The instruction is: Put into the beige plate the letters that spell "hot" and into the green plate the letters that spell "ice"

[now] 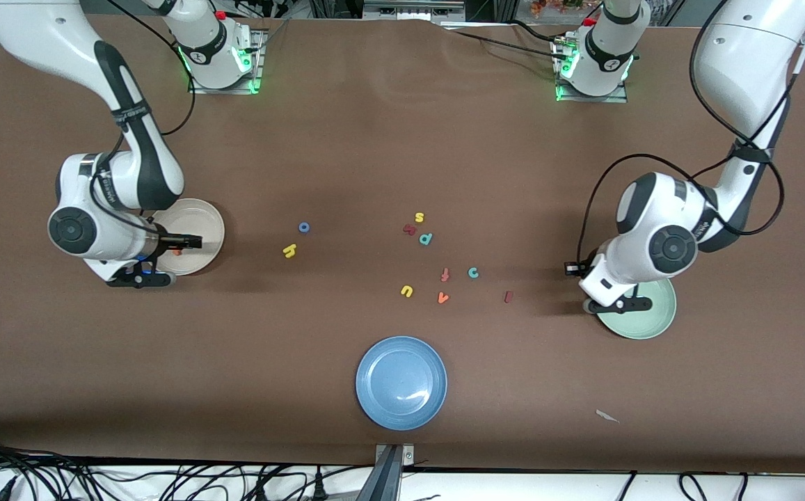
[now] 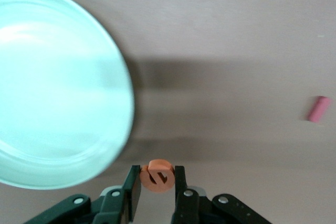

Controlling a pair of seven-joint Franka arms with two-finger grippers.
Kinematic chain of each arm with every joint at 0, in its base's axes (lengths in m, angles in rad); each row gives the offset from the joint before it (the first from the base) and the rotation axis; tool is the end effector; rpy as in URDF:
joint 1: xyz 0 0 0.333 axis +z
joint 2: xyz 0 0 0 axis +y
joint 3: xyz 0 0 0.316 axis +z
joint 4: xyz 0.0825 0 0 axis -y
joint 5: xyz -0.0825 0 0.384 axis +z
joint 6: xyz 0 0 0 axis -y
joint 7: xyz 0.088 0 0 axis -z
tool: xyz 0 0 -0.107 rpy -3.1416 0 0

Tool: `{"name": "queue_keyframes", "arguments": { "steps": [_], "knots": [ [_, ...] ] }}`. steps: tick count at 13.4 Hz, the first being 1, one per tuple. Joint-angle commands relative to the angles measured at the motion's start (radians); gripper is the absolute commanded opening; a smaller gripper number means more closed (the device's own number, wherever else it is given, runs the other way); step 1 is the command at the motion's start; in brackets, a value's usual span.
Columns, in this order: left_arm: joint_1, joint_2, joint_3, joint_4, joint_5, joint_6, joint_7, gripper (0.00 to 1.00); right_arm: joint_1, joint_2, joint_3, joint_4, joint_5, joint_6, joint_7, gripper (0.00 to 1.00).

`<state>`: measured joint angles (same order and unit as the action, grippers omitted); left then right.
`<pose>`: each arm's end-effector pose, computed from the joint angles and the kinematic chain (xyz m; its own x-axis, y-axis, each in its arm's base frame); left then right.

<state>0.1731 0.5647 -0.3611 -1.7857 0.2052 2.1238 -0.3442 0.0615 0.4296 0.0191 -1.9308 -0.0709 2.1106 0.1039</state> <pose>0.6283 -0.0945 0.2399 0.9810 0.0666 -0.1823 0.0632 -0.9977 -0.0242 0.5928 0.0442 0.2460 0.9702 0.0112 -0.2421 0.0283 -0.9973 0.0674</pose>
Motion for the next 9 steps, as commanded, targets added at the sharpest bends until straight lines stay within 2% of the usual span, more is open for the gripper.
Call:
{"name": "queue_keyframes", "arguments": {
  "steps": [1,3,5,6,7,9],
  "knots": [
    [0.057,-0.019,-0.005,-0.006,0.078,-0.024,0.031,0.10,-0.002,-0.023,0.051,-0.011,0.029,-0.006,0.125,0.98],
    [0.095,-0.014,-0.007,-0.005,0.132,-0.021,0.033,0.11,-0.002,-0.022,0.102,-0.016,0.030,-0.003,0.279,0.98],
    [0.109,0.009,-0.005,0.005,0.176,-0.002,0.033,0.19,-0.002,-0.025,0.160,-0.016,0.028,0.020,0.412,0.98],
    [0.115,0.018,-0.005,0.014,0.186,0.002,0.033,0.37,-0.002,-0.025,0.180,-0.016,0.022,0.038,0.457,0.98],
    [0.118,0.026,-0.005,0.015,0.189,0.011,0.043,0.99,0.000,-0.020,0.192,-0.022,0.022,0.073,0.474,0.97],
    [0.121,0.027,-0.005,0.022,0.186,0.044,0.105,1.00,0.012,0.000,0.193,-0.062,0.022,0.179,0.488,0.97]
  ]
}}
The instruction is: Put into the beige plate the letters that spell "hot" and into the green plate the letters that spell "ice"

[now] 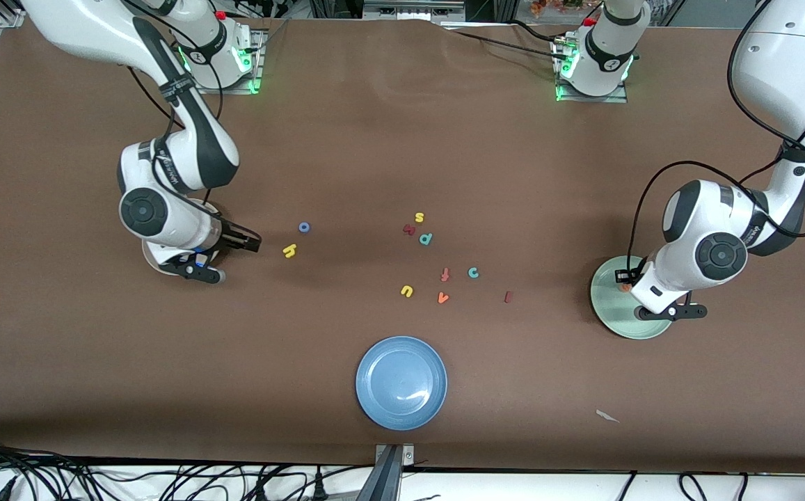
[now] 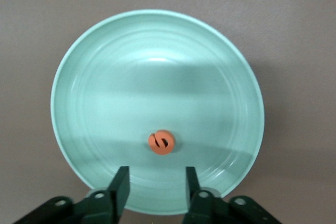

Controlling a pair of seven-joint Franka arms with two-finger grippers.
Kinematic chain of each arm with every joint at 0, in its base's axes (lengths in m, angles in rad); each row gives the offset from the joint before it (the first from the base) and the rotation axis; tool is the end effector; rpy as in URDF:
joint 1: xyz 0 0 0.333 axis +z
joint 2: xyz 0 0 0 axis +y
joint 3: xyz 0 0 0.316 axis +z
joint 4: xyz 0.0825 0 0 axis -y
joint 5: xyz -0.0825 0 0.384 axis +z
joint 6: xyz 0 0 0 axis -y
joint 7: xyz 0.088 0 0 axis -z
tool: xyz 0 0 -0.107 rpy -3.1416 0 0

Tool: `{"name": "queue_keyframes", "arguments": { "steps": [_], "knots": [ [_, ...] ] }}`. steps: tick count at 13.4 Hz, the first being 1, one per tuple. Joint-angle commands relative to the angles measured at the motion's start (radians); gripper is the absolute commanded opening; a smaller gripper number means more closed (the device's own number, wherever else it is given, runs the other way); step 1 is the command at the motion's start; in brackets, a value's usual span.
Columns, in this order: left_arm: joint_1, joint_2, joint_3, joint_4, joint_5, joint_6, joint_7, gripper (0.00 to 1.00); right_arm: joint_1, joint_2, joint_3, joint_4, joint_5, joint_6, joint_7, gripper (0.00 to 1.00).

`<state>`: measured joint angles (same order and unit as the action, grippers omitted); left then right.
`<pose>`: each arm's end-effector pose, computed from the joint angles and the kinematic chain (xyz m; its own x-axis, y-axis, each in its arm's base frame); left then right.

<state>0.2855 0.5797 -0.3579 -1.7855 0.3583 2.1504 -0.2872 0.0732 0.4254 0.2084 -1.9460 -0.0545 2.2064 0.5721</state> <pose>0.6381 -0.0162 0.2325 0.9891 0.0373 -0.1422 0.0211 -0.9933 -0.1135 0.5800 0.1616 0.2537 0.9523 -0.2631 -0.1546 -0.2595 -0.9648 0.0435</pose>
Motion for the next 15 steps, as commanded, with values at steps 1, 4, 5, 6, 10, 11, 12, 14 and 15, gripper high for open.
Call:
{"name": "queue_keyframes", "arguments": {
  "steps": [1,4,5,6,10,11,12,14,15],
  "knots": [
    [0.001,0.012,-0.010,0.040,0.022,0.017,0.049,1.00,0.013,0.010,0.003,-0.060,0.005,0.122,0.038,0.97],
    [-0.070,0.028,-0.016,0.073,0.014,0.016,0.033,1.00,0.088,0.042,-0.001,-0.062,-0.005,0.168,0.136,0.97],
    [-0.100,0.037,-0.016,0.077,0.013,0.016,0.036,1.00,0.091,0.059,-0.001,-0.062,-0.005,0.197,0.150,0.97],
    [-0.133,0.058,-0.018,0.089,0.010,0.016,0.037,1.00,0.091,0.082,-0.001,-0.062,-0.005,0.223,0.152,0.97],
    [-0.265,0.163,-0.019,0.205,-0.001,0.016,0.057,1.00,0.128,0.119,-0.003,-0.064,-0.005,0.265,0.227,0.97],
    [-0.284,0.181,-0.021,0.215,-0.015,0.017,0.071,1.00,0.129,0.125,-0.003,-0.064,-0.007,0.272,0.230,0.96],
    [-0.289,0.208,-0.021,0.251,-0.060,0.017,0.100,1.00,0.129,0.133,-0.004,-0.064,-0.007,0.283,0.230,0.94],
    [-0.307,0.238,-0.021,0.291,-0.168,0.016,0.192,0.99,0.129,0.138,-0.004,-0.064,-0.008,0.285,0.230,0.83],
    [-0.308,0.241,-0.021,0.291,-0.198,0.016,0.213,0.97,0.129,0.142,-0.004,-0.064,-0.008,0.286,0.229,0.76]
  ]
}}
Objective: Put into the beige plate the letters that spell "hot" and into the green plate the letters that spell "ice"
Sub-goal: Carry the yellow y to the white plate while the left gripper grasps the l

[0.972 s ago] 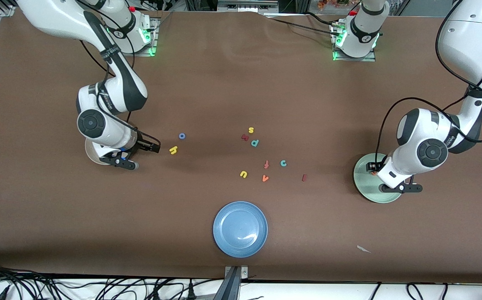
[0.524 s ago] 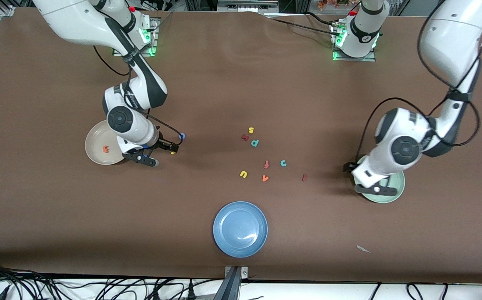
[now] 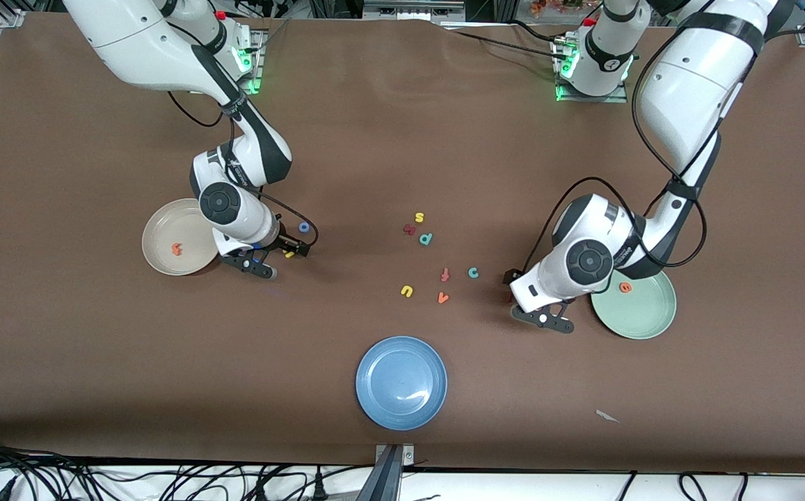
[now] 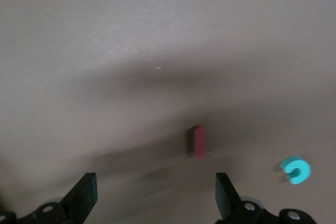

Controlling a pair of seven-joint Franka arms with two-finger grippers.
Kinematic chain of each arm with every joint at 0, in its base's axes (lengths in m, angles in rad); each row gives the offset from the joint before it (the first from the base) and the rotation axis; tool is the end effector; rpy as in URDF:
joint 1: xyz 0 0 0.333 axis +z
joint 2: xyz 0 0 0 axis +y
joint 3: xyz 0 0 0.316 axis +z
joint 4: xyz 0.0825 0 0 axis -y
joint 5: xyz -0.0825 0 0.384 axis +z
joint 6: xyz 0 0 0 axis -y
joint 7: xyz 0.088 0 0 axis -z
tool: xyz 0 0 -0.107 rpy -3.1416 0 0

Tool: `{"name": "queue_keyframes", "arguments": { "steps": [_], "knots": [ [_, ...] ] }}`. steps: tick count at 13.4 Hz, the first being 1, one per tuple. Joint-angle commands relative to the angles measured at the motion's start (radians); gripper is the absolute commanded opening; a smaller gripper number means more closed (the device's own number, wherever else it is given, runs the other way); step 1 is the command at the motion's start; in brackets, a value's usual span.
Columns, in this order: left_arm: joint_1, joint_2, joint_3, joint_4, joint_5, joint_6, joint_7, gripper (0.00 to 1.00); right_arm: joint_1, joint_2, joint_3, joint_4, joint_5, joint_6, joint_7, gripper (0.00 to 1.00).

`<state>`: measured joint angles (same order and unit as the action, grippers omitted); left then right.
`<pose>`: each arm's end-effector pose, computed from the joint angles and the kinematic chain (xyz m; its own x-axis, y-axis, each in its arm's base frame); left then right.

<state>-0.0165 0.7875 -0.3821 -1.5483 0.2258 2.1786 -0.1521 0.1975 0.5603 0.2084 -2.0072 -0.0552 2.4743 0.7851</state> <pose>0.6552 -0.2263 0.2007 0.9501 -0.2935 -0.1055 -0.2860 -0.9548 0.0812 0.5470 0.2346 0.1713 0.9297 -0.3510 -0.1119 -0.3532 -0.9355 -0.0006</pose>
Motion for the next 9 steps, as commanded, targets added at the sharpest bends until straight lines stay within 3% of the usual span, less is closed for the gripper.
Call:
{"name": "queue_keyframes", "arguments": {
  "steps": [1,4,6,9],
  "knots": [
    [-0.010,0.035,0.002,0.054,-0.069,-0.013,0.078,0.96,0.005,0.009,-0.007,-0.002,-0.015,0.018,0.017,0.68],
    [-0.043,0.056,0.008,0.074,-0.069,-0.013,0.071,0.93,0.003,0.015,-0.018,-0.002,-0.023,0.020,0.016,0.53],
    [-0.065,0.056,0.011,0.074,-0.060,-0.010,0.046,0.90,0.004,0.017,-0.018,-0.002,-0.023,0.020,0.016,0.35],
    [-0.071,0.058,0.014,0.068,-0.049,0.044,0.010,0.83,0.003,0.017,-0.018,-0.002,-0.023,0.018,0.016,0.18]
  ]
}}
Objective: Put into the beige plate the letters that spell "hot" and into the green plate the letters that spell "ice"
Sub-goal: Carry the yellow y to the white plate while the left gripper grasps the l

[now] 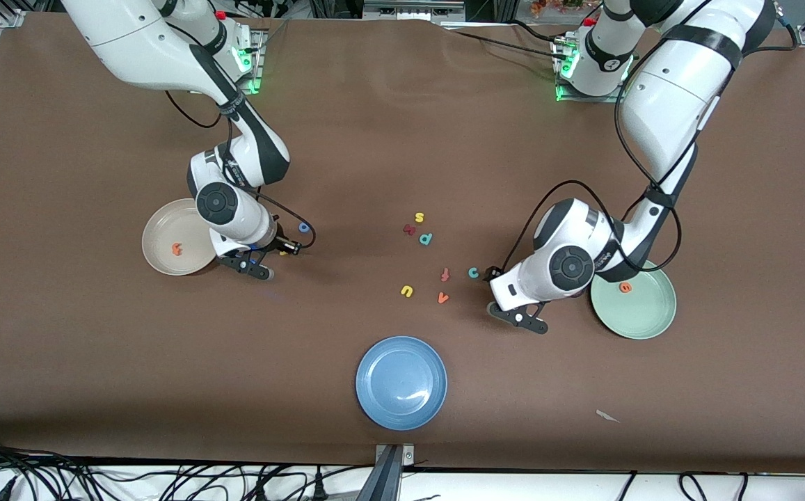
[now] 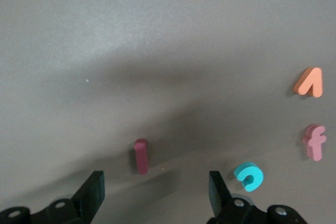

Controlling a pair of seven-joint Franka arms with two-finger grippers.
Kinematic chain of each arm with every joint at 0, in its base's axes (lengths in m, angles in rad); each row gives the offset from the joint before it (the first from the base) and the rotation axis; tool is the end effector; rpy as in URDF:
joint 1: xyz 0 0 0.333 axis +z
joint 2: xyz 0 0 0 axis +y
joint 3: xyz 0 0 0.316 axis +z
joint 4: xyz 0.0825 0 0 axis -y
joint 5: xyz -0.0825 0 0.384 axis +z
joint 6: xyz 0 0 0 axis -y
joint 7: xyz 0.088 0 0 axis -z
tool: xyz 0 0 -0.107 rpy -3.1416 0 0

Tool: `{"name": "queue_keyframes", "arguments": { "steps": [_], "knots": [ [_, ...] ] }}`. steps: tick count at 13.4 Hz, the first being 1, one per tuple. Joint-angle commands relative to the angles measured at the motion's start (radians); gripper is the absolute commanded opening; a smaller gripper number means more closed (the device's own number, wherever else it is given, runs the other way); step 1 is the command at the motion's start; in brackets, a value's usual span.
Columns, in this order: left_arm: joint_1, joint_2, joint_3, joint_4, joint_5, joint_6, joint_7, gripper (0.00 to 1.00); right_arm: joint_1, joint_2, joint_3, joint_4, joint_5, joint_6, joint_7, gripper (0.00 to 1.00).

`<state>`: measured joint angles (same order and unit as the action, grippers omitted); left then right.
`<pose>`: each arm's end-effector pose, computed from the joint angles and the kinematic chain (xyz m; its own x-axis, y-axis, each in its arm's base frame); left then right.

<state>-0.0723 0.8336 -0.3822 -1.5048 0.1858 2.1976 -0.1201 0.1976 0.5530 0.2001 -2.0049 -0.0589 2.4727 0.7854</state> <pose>0.6509 -0.2641 0.1893 0.9345 -0.3436 -0.0927 -0.3309 -0.9348 0.1289 0.5506 0.2305 0.1757 0.9292 -0.3554 -0.1013 -0.3573 -0.9340 0.0001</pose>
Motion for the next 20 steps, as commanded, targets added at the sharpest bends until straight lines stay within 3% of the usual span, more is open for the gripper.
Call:
{"name": "queue_keyframes", "arguments": {
  "steps": [1,4,7,13,16,20],
  "knots": [
    [-0.018,0.012,0.014,0.021,0.010,0.039,-0.042,0.82,0.003,0.024,-0.010,-0.005,-0.019,0.020,0.015,0.17],
    [-0.018,0.012,0.014,0.014,0.086,0.040,-0.095,0.78,0.003,0.009,-0.011,0.000,-0.019,0.003,0.012,0.17],
    [-0.030,0.013,0.016,0.005,0.098,0.040,-0.124,0.71,0.002,-0.054,-0.036,0.038,-0.035,-0.151,-0.006,0.17],
    [-0.029,0.015,0.016,-0.017,0.120,0.040,-0.133,0.59,0.000,-0.154,-0.172,0.038,-0.048,-0.378,-0.228,0.17],
    [-0.027,0.015,0.019,-0.018,0.120,0.040,-0.133,0.49,-0.001,-0.163,-0.281,0.009,-0.042,-0.414,-0.423,0.17],
    [-0.027,0.015,0.022,-0.022,0.120,0.039,-0.133,0.31,-0.003,-0.159,-0.295,-0.054,-0.039,-0.413,-0.451,0.18]
  ]
}}
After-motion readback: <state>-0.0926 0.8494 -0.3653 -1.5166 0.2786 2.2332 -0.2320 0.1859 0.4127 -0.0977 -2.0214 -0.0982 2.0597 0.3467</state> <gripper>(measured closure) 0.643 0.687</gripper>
